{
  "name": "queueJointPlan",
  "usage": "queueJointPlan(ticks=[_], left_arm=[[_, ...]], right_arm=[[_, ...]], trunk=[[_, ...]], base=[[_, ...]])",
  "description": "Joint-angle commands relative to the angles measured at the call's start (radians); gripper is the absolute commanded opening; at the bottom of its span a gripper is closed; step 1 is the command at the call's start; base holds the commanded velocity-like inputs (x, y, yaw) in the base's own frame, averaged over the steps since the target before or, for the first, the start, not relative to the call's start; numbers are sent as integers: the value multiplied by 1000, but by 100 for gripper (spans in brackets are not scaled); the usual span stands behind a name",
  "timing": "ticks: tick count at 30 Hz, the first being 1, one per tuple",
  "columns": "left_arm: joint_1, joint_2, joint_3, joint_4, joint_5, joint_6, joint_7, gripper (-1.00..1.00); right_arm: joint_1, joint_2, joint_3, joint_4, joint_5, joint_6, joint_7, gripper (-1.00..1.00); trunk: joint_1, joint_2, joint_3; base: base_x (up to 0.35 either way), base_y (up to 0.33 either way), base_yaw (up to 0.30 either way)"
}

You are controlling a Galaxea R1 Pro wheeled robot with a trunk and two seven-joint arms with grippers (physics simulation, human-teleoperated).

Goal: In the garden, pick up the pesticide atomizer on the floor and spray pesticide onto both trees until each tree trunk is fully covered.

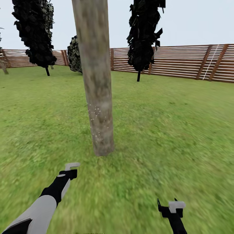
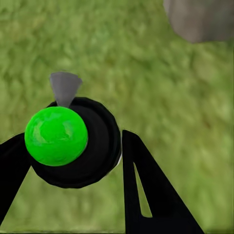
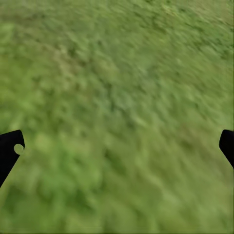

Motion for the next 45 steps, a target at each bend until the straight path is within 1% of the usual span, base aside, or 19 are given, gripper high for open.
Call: queueJointPlan(ticks=[1, 14, 18, 33, 45], left_arm=[[0, 0, 0, 0, 0, 0, 0, -100], [0, 0, 0, 0, 0, 0, 0, -100], [0, 0, 0, 0, 0, 0, 0, -100], [0, 0, 0, 0, 1, 1, 0, -100], [0, 0, 0, 0, 1, 1, 0, -100]], right_arm=[[0, 0, 0, 0, 0, 0, 0, 100], [0, 0, 0, 0, 0, 0, 0, 100], [0, 0, 0, 0, 0, 0, 0, 100], [0, 0, 0, 0, 0, 0, 0, 100], [0, 0, 0, 0, -1, 0, 0, 100]], trunk=[[0, 0, 0], [0, 0, 0], [0, 0, 0], [0, 0, 0], [0, 0, 0]], base=[[0, -274, 278], [55, -274, 264], [83, -274, 117], [30, -274, 17], [36, -274, 246]])
